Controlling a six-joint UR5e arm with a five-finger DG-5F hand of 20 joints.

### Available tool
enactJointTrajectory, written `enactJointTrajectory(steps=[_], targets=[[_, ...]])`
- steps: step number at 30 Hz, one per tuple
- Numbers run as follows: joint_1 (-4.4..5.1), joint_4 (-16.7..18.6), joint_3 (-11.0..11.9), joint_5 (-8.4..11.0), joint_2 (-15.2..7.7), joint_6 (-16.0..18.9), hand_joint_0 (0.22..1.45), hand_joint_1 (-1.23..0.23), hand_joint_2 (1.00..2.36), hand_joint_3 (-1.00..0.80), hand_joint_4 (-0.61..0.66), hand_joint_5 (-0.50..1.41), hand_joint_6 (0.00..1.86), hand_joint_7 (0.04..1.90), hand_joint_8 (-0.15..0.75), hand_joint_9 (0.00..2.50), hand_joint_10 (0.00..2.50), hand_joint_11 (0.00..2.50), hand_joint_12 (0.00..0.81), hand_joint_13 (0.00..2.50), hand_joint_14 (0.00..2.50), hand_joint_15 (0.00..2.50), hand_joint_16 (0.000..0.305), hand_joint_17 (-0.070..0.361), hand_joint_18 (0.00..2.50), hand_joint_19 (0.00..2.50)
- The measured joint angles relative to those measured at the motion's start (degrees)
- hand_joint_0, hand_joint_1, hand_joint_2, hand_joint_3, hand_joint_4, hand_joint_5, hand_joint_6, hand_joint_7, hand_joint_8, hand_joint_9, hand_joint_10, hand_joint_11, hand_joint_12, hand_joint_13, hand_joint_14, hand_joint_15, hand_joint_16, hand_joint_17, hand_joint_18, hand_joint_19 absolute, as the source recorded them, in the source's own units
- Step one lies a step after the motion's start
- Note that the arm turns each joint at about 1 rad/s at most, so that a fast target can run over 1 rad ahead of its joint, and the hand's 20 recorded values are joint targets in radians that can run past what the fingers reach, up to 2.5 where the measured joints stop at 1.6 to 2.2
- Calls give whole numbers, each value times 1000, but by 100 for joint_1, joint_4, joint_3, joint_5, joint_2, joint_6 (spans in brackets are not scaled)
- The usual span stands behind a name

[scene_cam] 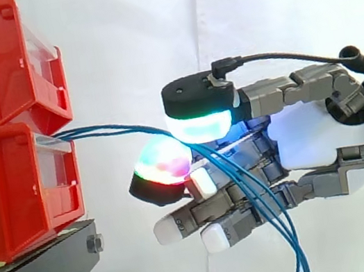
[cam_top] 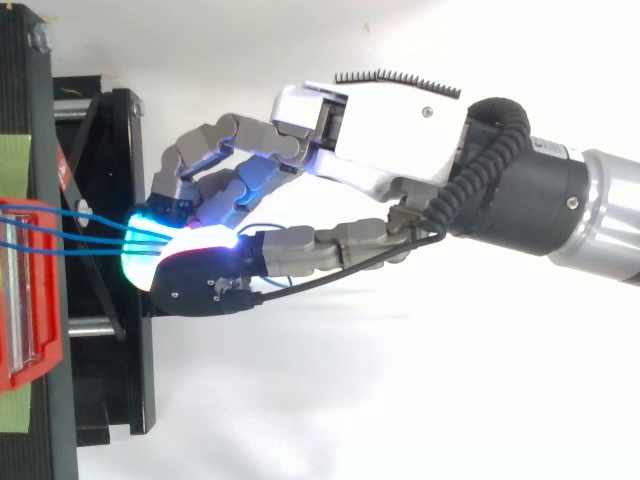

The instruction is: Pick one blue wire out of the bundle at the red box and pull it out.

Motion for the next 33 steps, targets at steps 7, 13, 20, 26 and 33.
enactJointTrajectory(steps=[7,13,20,26,33], targets=[[-15,-149,3,0,54,-5,607,-812,1008,-381,295,-179,934,1000,401,946,18,900,459,668,9,260,59,133,749,394],[-19,-174,4,0,66,-5,553,-652,1001,-480,294,-173,927,982,408,979,17,884,470,678,9,268,60,136,757,415],[-21,-178,6,0,69,-12,553,-555,1017,-205,251,-166,911,1067,401,960,15,835,467,643,9,289,60,136,724,456],[-22,-173,10,0,69,-9,558,-608,1011,-67,280,-156,928,1025,455,1002,14,832,524,691,9,271,72,163,827,408],[-35,-170,13,0,70,-14,576,-694,1015,-70,263,-157,929,1035,438,995,15,854,505,687,9,279,68,152,803,416]])
